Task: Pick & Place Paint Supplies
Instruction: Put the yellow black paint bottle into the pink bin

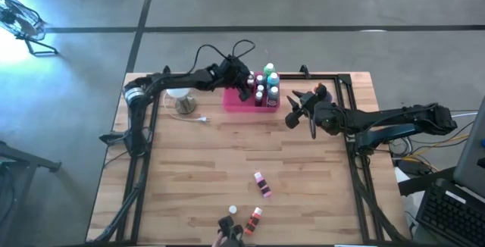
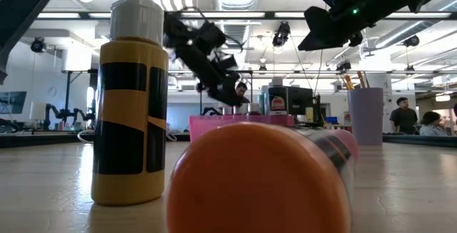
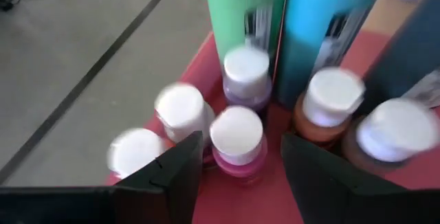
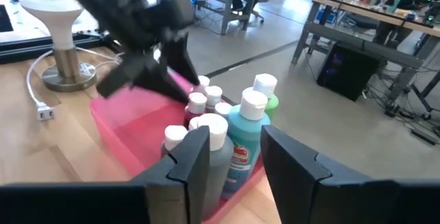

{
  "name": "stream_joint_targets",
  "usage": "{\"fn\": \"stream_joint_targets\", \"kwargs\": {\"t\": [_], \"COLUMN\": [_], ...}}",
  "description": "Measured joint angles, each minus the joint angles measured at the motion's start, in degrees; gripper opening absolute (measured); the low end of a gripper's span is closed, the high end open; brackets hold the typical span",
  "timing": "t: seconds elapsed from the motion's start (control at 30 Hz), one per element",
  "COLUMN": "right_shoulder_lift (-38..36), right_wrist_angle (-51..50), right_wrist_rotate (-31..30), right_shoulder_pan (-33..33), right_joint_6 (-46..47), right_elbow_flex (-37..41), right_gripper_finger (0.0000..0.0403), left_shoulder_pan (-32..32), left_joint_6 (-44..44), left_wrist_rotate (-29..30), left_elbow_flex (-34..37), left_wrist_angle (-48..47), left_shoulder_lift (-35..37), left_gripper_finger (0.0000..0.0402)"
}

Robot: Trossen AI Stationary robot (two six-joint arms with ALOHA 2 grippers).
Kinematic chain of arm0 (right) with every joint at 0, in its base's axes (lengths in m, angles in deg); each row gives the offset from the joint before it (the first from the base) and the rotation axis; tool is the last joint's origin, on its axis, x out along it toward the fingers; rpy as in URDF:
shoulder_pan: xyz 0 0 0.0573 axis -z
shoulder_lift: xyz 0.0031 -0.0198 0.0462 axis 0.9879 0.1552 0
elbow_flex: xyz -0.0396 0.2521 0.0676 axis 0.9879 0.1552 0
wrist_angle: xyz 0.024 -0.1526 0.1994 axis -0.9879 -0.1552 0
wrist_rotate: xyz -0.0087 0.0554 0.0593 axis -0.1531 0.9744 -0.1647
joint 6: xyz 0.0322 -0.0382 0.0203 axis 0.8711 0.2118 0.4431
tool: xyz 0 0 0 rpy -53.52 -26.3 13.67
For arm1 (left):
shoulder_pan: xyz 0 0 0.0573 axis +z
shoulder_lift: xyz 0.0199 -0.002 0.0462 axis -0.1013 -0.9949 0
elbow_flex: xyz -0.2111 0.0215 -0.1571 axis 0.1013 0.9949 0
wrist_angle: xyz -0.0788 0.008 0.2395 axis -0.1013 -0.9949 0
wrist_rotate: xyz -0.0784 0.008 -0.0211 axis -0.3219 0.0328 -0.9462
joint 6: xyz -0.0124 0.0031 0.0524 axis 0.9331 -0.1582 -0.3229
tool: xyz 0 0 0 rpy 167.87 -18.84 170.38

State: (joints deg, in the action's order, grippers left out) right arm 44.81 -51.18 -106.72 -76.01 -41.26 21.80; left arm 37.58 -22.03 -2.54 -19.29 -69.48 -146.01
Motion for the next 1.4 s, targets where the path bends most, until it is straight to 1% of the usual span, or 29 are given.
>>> {"fn": "stream_joint_targets", "kwargs": {"t": [0.1, 0.2, 0.3, 0.4, 0.43, 0.5, 0.63, 0.7, 0.77, 0.97, 1.13, 1.23, 1.33, 1.4], "right_shoulder_lift": [0.0, 0.0, 0.0, 0.0, 0.0, 0.0, 0.1, 0.1, 0.1, 0.1, 0.1, 0.0, 0.0, 0.0], "right_wrist_angle": [0.0, 0.0, -0.1, 0.0, 0.1, 0.8, 4.1, 5.6, 6.6, 6.8, 7.2, 7.3, 7.3, 7.2], "right_wrist_rotate": [0.1, 0.2, 0.2, 1.4, 2.8, 6.9, 17.2, 21.9, 25.2, 26.0, 25.9, 25.9, 25.9, 25.9], "right_shoulder_pan": [0.0, 0.0, 0.0, -0.1, 0.0, 0.0, -0.1, -0.2, -0.4, -1.9, -2.5, -2.5, -2.5, -2.5], "right_joint_6": [0.0, 0.0, 0.2, 0.6, 0.6, -0.2, -1.6, -2.1, -2.5, -2.8, -2.8, -2.7, -1.0, 0.1], "right_elbow_flex": [0.0, 0.0, 0.0, 0.0, 0.0, 0.0, 0.0, 0.0, 0.0, 0.0, 0.0, 0.0, 0.0, 0.0], "right_gripper_finger": [0.0133, 0.014, 0.0147, 0.0153, 0.0155, 0.0158, 0.0162, 0.0159, 0.0153, 0.0131, 0.0116, 0.0108, 0.0099, 0.0093], "left_shoulder_pan": [0.0, -0.3, -1.2, -3.0, -3.9, -6.2, -11.5, -14.5, -17.6, -27.9, -37.9, -44.5, -50.8, -54.5], "left_joint_6": [-0.2, 1.4, 2.4, 2.7, 2.7, 2.7, 2.7, 2.7, 3.4, 8.3, 14.0, 16.8, 18.0, 17.9], "left_wrist_rotate": [0.1, -0.4, -3.7, -7.0, -7.5, -7.6, -7.4, -7.3, -6.9, -6.2, -3.0, 0.1, 2.7, 3.0], "left_elbow_flex": [-4.1, -9.1, -13.9, -16.3, -16.4, -16.1, -14.6, -13.8, -12.4, -7.5, -2.9, -0.5, 2.5, 5.1], "left_wrist_angle": [-7.3, -17.6, -27.8, -33.1, -34.3, -35.0, -35.6, -35.7, -35.7, -37.2, -36.9, -36.0, -32.6, -28.3], "left_shoulder_lift": [1.8, 2.9, 4.0, 6.0, 6.9, 8.8, 13.1, 15.0, 16.9, 22.9, 27.4, 28.6, 28.7, 28.5], "left_gripper_finger": [0.0201, 0.0202, 0.0202, 0.02, 0.0198, 0.0195, 0.0186, 0.0182, 0.018, 0.0179, 0.0179, 0.0179, 0.0179, 0.0179]}}
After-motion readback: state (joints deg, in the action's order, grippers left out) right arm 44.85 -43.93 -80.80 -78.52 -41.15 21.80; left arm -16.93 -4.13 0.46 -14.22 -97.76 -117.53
